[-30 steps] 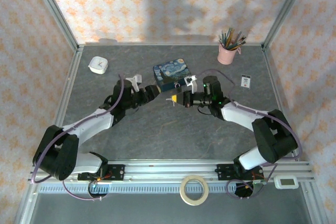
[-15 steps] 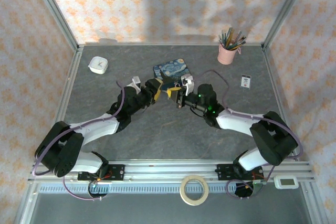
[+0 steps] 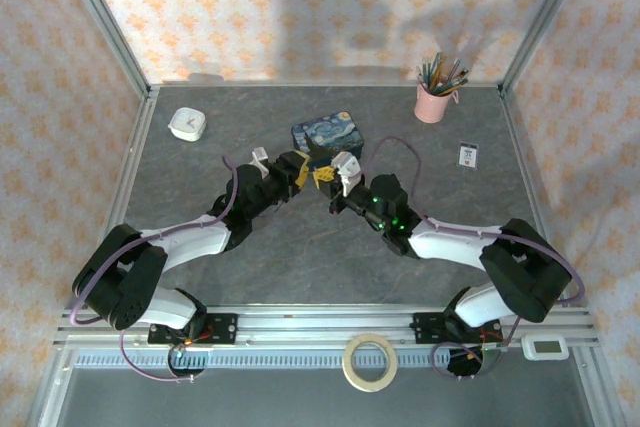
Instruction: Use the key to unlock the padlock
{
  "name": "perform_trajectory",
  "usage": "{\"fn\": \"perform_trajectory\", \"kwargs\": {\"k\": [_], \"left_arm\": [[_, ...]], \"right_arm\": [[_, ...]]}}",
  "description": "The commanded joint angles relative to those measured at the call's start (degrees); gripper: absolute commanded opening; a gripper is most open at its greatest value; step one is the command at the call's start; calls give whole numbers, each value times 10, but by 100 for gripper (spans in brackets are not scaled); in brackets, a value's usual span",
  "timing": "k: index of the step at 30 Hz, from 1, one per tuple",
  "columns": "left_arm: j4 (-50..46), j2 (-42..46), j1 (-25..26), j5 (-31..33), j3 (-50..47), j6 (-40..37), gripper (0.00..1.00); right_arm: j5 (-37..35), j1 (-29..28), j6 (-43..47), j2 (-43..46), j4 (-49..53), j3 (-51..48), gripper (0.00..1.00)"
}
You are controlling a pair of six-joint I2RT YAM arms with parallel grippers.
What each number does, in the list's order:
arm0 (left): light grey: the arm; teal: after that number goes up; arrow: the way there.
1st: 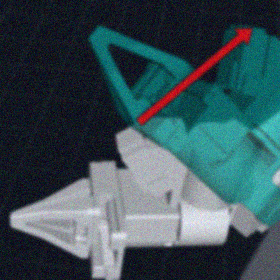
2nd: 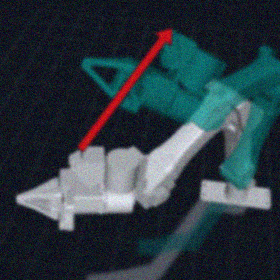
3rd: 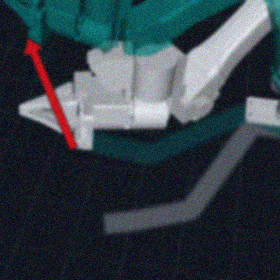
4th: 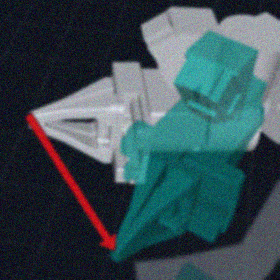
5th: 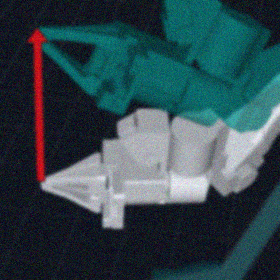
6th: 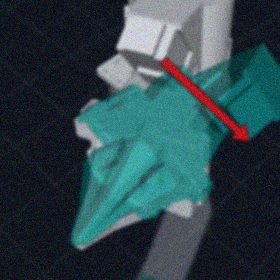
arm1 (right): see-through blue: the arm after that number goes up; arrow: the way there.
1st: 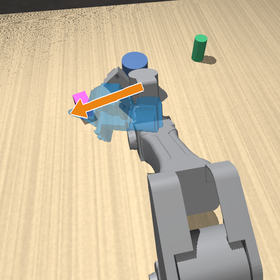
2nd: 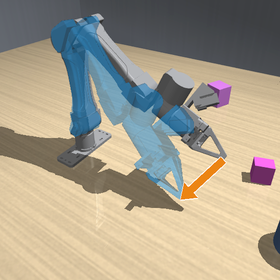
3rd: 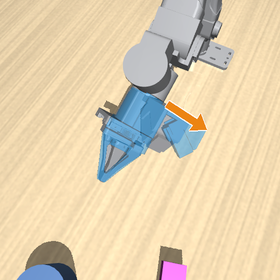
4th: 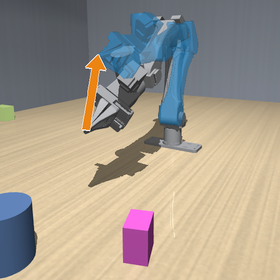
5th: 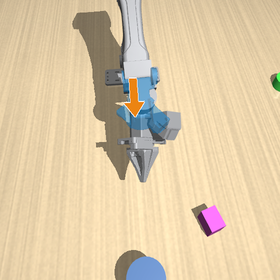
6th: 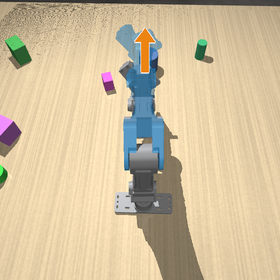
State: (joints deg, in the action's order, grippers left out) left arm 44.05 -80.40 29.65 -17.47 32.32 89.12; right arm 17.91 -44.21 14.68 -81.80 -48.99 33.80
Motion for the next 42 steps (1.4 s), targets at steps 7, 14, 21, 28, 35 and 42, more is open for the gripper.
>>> {"fn": "perform_trajectory", "kwargs": {"k": [7, 14, 21, 28, 35, 42], "left_arm": [[12, 6, 5, 10, 15, 7, 27], [3, 10, 5, 12, 10, 6, 11], [-3, 9, 5, 12, 12, 0, 0], [-10, 12, 3, 21, 15, -44, 0], [-93, 47, -14, 43, 60, -233, 0], [-81, 77, -18, 27, 91, -457, 0]], "right_arm": [[-69, -32, 106, -9, -22, 3, 0], [-77, -39, 124, -14, -16, 7, 0], [-70, -40, 130, -8, -15, 4, 0], [-71, -41, 86, 3, -4, 13, 9], [-25, -3, -61, 50, 75, 32, 50], [120, 87, -245, 82, 77, 34, 53]]}}
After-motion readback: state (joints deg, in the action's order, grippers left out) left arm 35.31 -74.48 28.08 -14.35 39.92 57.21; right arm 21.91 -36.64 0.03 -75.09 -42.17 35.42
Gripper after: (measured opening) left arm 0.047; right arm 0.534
